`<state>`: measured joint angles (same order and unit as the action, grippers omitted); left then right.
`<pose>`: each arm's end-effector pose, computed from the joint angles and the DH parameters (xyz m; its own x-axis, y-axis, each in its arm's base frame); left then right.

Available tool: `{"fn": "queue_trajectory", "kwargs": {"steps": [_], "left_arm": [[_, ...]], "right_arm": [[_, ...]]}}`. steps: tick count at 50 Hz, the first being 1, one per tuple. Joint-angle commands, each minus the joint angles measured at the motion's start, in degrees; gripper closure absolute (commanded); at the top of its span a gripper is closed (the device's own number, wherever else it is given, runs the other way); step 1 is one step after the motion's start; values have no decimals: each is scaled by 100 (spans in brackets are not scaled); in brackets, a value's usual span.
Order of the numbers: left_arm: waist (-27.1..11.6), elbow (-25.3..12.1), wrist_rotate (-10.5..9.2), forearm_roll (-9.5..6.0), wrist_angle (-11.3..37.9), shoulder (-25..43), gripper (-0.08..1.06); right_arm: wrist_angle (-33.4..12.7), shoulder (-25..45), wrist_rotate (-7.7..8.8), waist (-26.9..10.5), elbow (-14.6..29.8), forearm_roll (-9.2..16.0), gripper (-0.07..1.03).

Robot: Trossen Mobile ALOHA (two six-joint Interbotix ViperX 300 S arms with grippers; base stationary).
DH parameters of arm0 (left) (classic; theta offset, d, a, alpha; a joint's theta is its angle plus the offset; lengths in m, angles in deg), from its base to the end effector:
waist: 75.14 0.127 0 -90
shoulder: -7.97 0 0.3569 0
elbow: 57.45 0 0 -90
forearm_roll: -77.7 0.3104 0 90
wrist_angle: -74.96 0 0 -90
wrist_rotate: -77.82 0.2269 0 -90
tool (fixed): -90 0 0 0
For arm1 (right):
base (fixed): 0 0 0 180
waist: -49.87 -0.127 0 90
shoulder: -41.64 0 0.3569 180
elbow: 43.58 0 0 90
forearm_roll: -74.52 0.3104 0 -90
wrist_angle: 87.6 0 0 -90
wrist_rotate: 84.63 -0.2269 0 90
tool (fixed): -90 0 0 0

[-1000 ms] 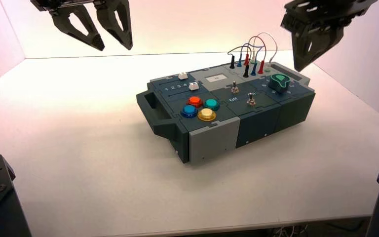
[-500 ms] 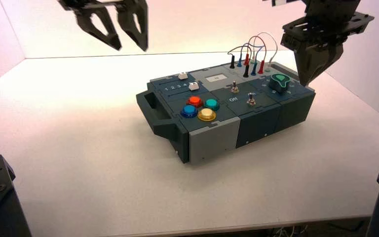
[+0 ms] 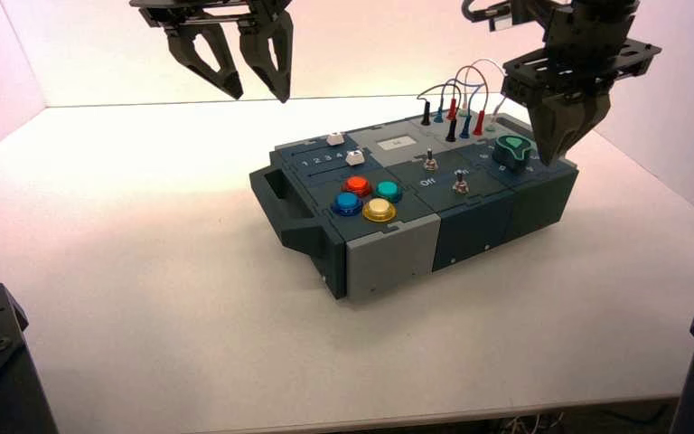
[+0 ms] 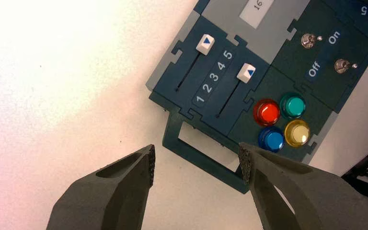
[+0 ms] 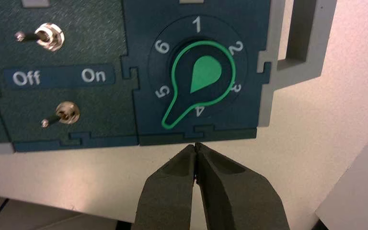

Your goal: Turn the knob to position 6.

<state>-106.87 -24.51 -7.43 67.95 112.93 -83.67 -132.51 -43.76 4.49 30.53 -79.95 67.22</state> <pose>0.2737 -0.1970 0.1120 0.2502 -0.2772 -0.9277 0.5132 0.8504 -0.1157 0.2711 0.0736 0.0539 0.1010 -0.0596 -0.9931 -0.3931 0.9146 -0.0949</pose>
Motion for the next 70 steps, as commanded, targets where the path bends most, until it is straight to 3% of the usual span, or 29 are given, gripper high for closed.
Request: {"fn": "queue_trajectory", "kwargs": {"steps": [1,46,70], "left_arm": [[-35,-167,35,0,-26,-114,8],[-35,-185,26,0,-35,-114,8],[-35,-185,18,0,-9,-114,8]], "right_arm": [[44,53,9,35,211,0,99],[123,404,132,44,448,0,99],[123,501,158,-158,439,26,99]]}}
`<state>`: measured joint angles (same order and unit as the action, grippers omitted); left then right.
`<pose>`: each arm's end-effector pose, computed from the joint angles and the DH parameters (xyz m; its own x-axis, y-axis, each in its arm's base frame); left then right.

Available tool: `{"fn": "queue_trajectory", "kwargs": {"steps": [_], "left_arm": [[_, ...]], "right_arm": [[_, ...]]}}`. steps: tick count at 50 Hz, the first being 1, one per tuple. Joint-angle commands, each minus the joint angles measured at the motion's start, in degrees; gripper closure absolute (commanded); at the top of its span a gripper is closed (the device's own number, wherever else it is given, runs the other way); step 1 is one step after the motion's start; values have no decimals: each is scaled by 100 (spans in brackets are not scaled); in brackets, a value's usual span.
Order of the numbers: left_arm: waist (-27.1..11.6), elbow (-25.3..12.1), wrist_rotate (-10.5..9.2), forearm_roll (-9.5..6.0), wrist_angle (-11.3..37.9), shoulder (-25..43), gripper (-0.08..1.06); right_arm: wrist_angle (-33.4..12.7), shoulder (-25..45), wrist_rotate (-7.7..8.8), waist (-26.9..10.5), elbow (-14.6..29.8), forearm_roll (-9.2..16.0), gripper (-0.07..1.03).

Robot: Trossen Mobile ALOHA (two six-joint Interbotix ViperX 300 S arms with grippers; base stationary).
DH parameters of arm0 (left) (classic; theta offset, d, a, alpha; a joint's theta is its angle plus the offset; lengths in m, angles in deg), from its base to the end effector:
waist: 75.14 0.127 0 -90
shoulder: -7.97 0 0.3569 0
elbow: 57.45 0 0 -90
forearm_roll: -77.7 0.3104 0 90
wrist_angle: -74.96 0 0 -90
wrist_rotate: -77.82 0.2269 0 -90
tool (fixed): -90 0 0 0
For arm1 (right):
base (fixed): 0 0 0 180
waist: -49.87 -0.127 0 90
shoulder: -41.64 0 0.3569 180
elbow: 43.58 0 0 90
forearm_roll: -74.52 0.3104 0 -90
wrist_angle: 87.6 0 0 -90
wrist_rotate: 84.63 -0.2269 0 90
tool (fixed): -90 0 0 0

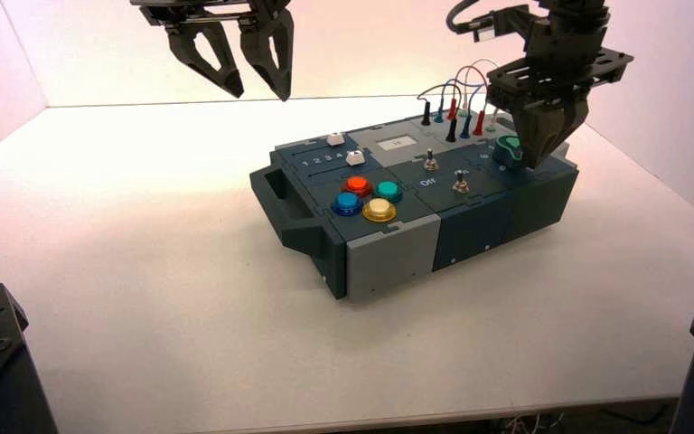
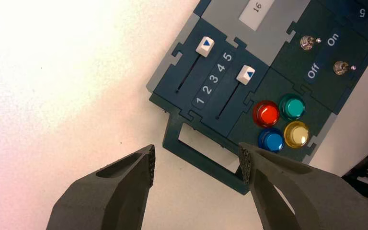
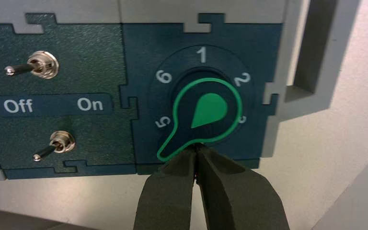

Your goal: Turn the knob to position 6.

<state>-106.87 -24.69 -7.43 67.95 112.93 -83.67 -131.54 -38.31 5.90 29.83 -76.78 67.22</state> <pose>0.2747 -0.1976 0.1131 0.2527 -0.2787 -0.9265 0.5135 0.8502 -0.1157 0.2890 0.0841 0.0400 0.0799 -0.0647 -0.9947 -0.4300 0.8980 -0.0930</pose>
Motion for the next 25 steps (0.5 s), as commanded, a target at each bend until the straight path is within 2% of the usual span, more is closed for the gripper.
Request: {"fn": "queue_trajectory", "kwargs": {"steps": [1,25], "left_arm": [[-35,-167,18,0,-18,-123,8],[-35,-167,18,0,0,-123,8]], "right_arm": [[18,-44,9,-105,123,35,99],[26,-35,26,-193,132,44,99]]}}
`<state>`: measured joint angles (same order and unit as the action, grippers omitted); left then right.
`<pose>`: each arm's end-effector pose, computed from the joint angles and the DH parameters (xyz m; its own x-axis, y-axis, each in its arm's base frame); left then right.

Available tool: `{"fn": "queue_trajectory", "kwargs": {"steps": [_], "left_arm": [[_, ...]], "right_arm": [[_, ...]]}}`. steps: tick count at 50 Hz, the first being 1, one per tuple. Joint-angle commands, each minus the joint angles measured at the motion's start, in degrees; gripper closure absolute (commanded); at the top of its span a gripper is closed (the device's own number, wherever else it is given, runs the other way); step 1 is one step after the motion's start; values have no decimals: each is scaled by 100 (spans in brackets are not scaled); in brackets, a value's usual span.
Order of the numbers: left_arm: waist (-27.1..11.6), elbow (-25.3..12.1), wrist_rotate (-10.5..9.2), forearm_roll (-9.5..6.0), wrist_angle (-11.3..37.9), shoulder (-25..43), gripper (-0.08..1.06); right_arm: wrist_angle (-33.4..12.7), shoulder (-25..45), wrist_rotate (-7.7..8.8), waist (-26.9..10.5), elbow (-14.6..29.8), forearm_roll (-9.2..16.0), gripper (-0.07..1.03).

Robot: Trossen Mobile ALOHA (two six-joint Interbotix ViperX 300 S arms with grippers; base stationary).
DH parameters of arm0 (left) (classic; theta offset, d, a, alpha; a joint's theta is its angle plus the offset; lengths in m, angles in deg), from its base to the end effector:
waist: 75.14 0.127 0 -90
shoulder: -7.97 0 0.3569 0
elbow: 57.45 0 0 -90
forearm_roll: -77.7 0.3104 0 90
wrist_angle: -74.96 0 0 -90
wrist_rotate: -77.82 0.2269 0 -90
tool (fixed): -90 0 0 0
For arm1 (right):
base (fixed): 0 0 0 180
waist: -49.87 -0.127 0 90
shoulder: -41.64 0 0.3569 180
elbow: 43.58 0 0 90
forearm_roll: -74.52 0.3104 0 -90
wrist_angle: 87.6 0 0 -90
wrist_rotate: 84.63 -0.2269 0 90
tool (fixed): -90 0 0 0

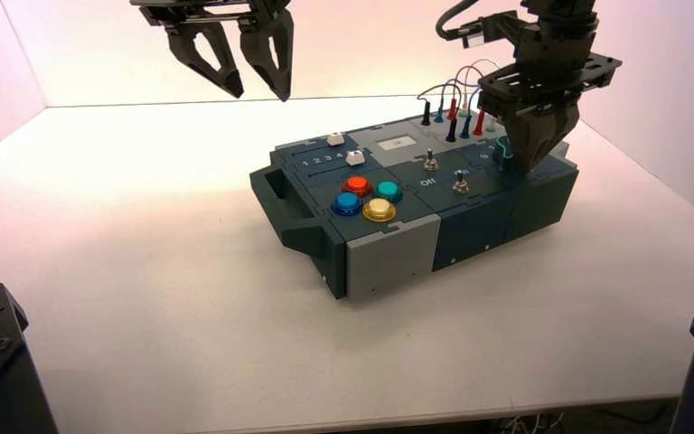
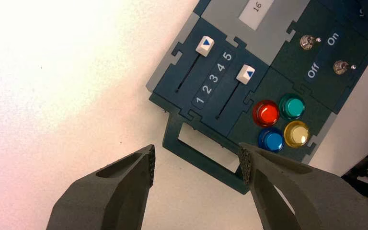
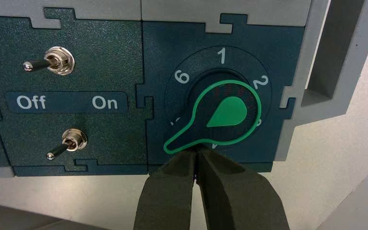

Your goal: Turn the knob to position 6.

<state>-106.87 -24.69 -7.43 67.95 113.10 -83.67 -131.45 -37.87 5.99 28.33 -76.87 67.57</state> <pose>0.2741 -0.1974 0.1129 0.2501 -0.2776 -0.9276 0.5136 0.8502 -0.1160 0.2854 0.0922 0.0373 0.0725 -0.0615 -0.9955 -0.4520 0.8877 -0.0878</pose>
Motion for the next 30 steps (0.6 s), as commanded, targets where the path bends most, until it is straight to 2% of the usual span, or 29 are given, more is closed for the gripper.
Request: {"fn": "queue_trajectory", "kwargs": {"steps": [1,30], "left_arm": [[-35,-167,18,0,-18,-123,8],[-35,-141,18,0,-9,-141,8]], "right_arm": [[18,-79,18,-44,141,9,99],[105,-123,62,-167,149,9,99]]}}
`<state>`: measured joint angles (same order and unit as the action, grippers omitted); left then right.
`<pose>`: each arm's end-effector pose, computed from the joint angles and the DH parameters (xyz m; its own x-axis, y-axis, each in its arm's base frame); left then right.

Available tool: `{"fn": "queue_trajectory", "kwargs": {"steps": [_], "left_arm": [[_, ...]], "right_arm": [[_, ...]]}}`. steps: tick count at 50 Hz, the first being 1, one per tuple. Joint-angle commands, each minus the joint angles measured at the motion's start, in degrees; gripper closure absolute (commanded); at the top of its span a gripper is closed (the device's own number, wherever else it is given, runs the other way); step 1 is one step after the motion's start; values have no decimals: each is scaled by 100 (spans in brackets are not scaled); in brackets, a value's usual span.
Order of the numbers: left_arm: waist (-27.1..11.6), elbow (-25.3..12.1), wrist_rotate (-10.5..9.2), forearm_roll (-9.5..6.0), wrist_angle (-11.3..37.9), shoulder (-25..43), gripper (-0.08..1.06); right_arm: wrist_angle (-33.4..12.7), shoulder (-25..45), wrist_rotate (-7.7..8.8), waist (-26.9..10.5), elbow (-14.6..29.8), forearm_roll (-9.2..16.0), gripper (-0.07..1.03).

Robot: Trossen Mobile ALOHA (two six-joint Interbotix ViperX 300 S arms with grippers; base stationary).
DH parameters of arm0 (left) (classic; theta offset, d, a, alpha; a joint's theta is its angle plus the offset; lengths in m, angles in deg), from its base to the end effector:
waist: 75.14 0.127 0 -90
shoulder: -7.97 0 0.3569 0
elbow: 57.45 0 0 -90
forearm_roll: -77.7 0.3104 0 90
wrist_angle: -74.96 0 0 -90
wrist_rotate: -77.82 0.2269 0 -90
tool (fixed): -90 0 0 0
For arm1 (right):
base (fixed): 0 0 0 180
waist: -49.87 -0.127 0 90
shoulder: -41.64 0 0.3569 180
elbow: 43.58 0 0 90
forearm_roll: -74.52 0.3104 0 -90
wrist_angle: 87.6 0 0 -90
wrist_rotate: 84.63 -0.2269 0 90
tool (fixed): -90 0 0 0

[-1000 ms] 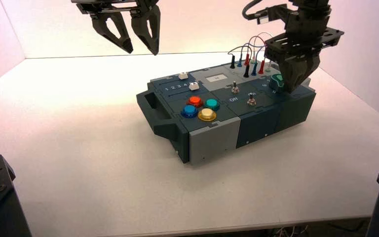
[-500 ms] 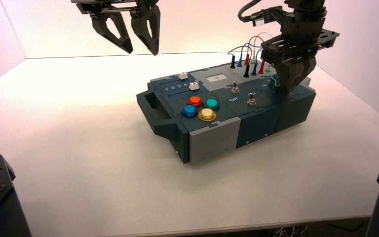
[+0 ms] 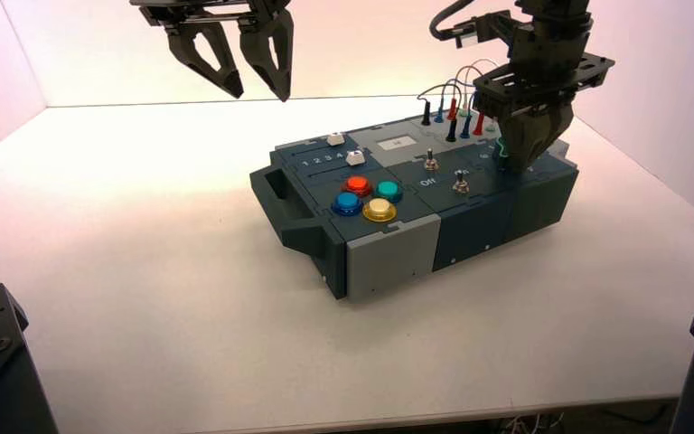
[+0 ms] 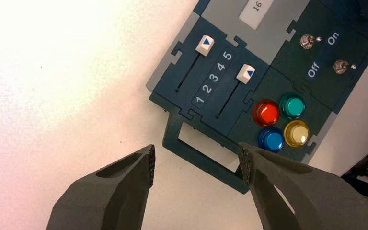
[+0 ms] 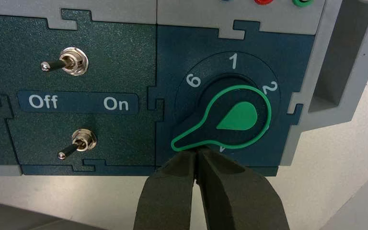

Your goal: Turn the knob to position 6.

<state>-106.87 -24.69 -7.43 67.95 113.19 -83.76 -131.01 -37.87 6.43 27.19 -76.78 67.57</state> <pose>0.2738 -0.1972 0.1133 0.2500 -0.2778 -0.9275 0.5138 0.8500 -0.1161 0.2856 0.0989 0.0377 0.0820 -0.0559 -0.9951 -0.4761 0.8749 -0.0883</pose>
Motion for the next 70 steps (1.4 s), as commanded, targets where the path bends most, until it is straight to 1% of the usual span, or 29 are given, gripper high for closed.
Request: {"fn": "queue_trajectory", "kwargs": {"steps": [1,16,37,70], "left_arm": [[-35,-141,18,0,-18,-132,8],[-35,-123,18,0,-18,-193,8],[-35,-123,0,-9,-9,-211,8],[-26,-123,0,-9,0,-220,8]], "right_arm": [[62,-123,26,-44,141,9,99],[158,-141,53,-123,141,9,99],[220,-149,97,-123,167,0,99],[281,-114,123,-132,255,9,99]]}}
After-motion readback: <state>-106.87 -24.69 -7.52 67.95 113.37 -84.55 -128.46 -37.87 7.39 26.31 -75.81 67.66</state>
